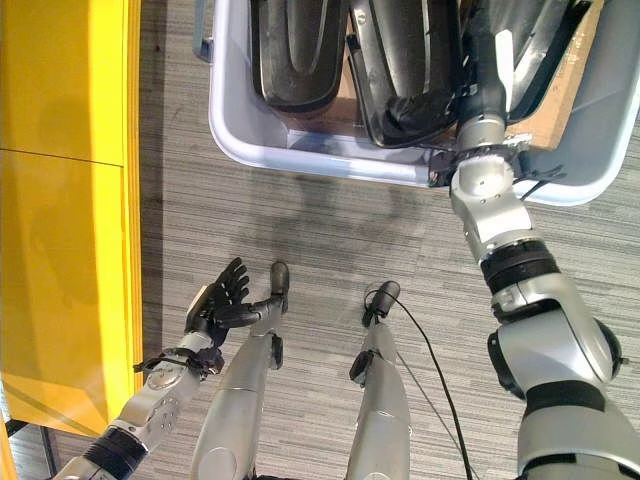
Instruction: Move parts from the plastic box to the shelf.
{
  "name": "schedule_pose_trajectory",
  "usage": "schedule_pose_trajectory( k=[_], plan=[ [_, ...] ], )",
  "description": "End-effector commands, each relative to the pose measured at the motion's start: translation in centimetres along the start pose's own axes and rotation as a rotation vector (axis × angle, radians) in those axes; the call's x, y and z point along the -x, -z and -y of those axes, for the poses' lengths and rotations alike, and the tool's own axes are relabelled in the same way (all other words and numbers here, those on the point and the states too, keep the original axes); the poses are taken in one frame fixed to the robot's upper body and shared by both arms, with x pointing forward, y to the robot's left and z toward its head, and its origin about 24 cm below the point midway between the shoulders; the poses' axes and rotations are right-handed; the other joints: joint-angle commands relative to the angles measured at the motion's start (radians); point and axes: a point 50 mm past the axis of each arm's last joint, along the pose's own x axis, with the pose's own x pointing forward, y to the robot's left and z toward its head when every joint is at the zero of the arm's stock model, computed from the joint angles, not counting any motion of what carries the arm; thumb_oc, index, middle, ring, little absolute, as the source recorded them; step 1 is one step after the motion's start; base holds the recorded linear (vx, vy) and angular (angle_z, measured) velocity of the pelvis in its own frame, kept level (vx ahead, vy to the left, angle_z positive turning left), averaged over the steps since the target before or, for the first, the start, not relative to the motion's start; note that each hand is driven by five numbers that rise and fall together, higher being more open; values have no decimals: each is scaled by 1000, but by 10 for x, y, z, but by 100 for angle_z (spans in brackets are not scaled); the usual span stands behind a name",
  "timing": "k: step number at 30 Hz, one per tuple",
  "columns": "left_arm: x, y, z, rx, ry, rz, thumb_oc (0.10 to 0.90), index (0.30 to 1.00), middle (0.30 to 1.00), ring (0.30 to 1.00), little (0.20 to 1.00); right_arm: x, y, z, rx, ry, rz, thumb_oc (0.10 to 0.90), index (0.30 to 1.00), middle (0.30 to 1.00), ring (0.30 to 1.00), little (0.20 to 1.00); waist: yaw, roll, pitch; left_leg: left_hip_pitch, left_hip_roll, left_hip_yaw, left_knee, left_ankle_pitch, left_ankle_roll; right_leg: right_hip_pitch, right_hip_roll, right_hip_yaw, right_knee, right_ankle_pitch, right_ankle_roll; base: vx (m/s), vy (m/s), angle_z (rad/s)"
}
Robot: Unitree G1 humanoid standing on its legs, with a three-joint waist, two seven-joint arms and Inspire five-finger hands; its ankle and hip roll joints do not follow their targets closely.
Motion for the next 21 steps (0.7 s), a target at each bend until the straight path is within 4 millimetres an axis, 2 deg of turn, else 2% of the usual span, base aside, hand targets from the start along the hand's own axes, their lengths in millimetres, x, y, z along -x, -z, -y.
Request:
schedule_pose_trajectory(
  k=[1, 3, 5, 6, 9, 21],
  plan=[
    [13, -6, 2, 23, 22, 64, 900, 1000, 1000, 1000, 1000, -2, -50, 14, 51, -7, 268, 900, 1000, 1000, 1000, 1000, -7, 15, -18, 3, 11, -46, 25, -43, -13, 70, -50, -26, 136, -176, 79, 0, 0, 0],
    [13, -7, 1, 23, 20, 67, 900, 1000, 1000, 1000, 1000, -1, -54, 18, 55, 5, 290, 900, 1000, 1000, 1000, 1000, -11, 13, -18, 5, 11, -44, 25, -43, -13, 72, -50, -25, 135, -176, 79, 0, 0, 0],
    [14, -7, 0, 19, 20, 71, 900, 1000, 1000, 1000, 1000, 4, -60, 31, 80, 46, 339, 900, 1000, 1000, 1000, 1000, -16, 10, -18, 12, 11, -44, 24, -45, -12, 80, -50, -24, 134, -177, 81, 0, 0, 0],
    [15, -9, -1, 11, 22, 78, 900, 1000, 1000, 1000, 1000, 7, -70, 44, 104, 109, 394, 900, 1000, 1000, 1000, 1000, -20, 8, -18, 20, 10, -44, 22, -47, -12, 88, -51, -25, 131, -177, 82, 0, 0, 0],
    [15, -10, -1, 9, 17, 84, 900, 1000, 1000, 1000, 1000, 11, -77, 55, 124, 170, 438, 900, 1000, 1000, 1000, 1000, -27, 6, -18, 29, 9, -41, 17, -47, -12, 94, -50, -23, 128, -176, 84, 0, 0, 0],
    [18, -9, -5, 2, 9, 80, 900, 1000, 1000, 1000, 1000, 24, -79, 69, 183, 209, 479, 900, 1000, 1000, 1000, 1000, -39, -8, -18, 48, 11, -43, 7, -44, -12, 110, -43, -17, 121, -176, 83, 0, 0, 0]
  ],
)
